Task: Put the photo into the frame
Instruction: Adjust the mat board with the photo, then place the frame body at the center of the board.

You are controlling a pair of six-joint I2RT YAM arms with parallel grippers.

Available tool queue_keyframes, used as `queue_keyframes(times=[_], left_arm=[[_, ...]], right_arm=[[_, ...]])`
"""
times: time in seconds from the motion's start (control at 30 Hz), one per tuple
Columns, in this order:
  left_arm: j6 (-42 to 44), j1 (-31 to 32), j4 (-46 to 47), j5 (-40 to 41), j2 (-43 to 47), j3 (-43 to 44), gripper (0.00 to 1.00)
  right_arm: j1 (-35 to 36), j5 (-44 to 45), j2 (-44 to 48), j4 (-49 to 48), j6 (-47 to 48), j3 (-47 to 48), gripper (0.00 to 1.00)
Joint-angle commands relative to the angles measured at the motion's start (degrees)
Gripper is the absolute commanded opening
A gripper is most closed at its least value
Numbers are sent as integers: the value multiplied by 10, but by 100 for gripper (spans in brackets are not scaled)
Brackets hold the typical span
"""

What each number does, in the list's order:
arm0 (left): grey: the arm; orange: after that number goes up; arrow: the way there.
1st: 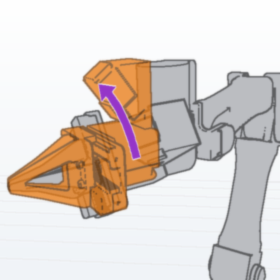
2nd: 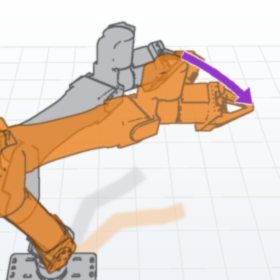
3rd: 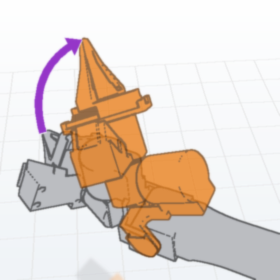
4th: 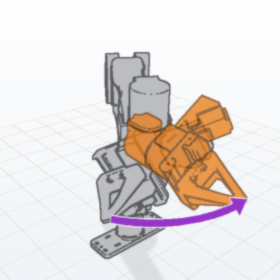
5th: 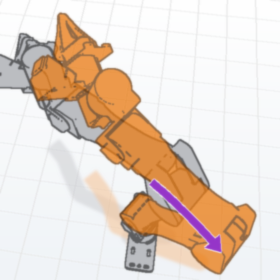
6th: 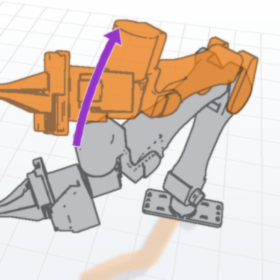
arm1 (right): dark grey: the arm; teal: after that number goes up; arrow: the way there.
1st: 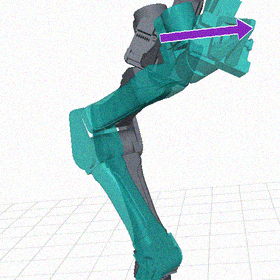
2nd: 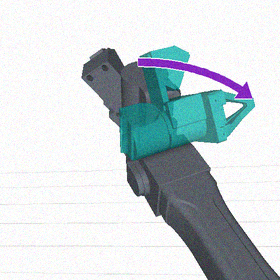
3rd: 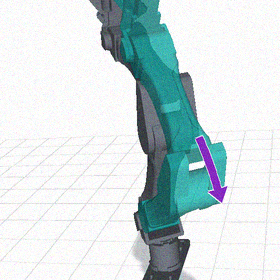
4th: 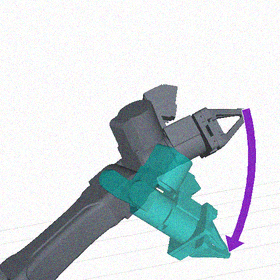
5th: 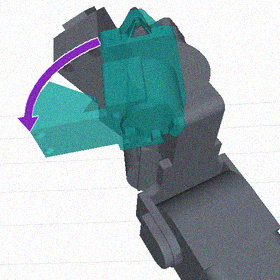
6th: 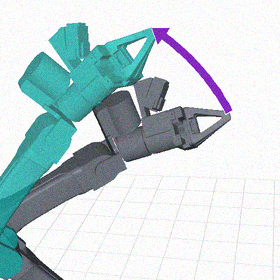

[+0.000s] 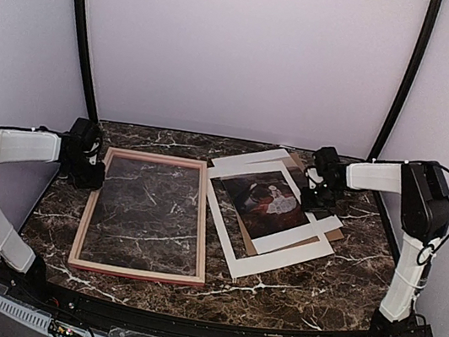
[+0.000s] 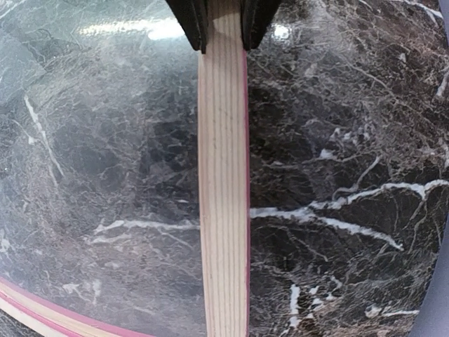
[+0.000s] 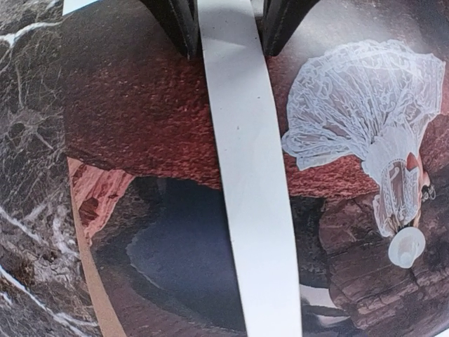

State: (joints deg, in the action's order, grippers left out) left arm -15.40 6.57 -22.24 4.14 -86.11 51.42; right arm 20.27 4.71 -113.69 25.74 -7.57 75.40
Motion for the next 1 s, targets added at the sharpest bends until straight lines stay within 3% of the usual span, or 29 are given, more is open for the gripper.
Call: queue_keyframes(times=[0.0, 0.33, 0.63, 0.8, 0.93, 0.97], left_arm=[[7, -19, -30, 22, 29, 30, 0], [6, -23, -18, -9, -22, 37, 0], [8, -15, 30, -31, -81, 36, 6], [8, -14, 36, -21, -97, 41, 15], [6, -12, 36, -15, -92, 45, 30], [4, -11, 35, -10, -86, 46, 38]], right_arm=[[-23, -9, 13, 24, -11, -26, 29], [-54, -39, 67, 10, -40, -76, 18], [-60, -109, 118, -1, -58, -121, 17], [-60, -123, 146, 2, -72, -141, 23], [-60, -104, 158, 4, -83, -153, 35], [-61, -101, 161, 5, -84, -156, 39]])
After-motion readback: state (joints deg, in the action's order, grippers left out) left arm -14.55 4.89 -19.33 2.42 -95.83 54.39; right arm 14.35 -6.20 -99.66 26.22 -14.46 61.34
